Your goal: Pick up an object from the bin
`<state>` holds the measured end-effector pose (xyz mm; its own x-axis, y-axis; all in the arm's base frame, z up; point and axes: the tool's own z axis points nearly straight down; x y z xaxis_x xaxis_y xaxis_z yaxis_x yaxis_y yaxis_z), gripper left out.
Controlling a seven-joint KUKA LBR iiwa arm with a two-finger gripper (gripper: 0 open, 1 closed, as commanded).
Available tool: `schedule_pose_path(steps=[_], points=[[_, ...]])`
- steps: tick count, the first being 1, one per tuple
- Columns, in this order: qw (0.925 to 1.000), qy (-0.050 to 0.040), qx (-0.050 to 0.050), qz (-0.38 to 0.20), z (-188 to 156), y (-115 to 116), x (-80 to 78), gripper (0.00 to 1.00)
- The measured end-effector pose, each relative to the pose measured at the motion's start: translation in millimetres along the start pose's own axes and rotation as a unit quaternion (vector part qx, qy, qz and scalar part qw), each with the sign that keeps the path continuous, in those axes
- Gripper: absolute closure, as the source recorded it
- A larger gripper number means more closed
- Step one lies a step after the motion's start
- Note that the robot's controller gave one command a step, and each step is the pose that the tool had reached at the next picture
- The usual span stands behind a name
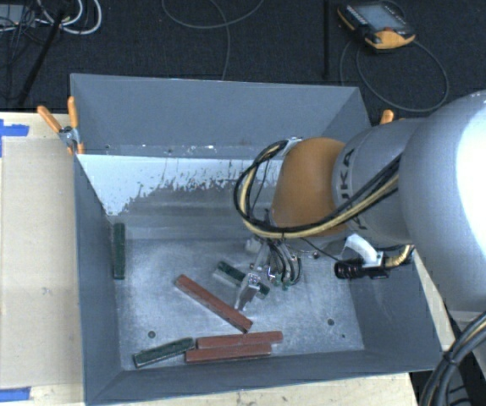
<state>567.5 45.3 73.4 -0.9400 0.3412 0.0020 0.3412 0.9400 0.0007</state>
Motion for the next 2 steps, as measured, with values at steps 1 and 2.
schedule_pose_path(steps=[1,2], points=[[0.9994,-0.0124,-0.007,0.030,-1.2,1.7,-9.1,1.00],[0.9993,-0.0120,-0.007,0.034,-1.8,1.3,-8.9,1.00]])
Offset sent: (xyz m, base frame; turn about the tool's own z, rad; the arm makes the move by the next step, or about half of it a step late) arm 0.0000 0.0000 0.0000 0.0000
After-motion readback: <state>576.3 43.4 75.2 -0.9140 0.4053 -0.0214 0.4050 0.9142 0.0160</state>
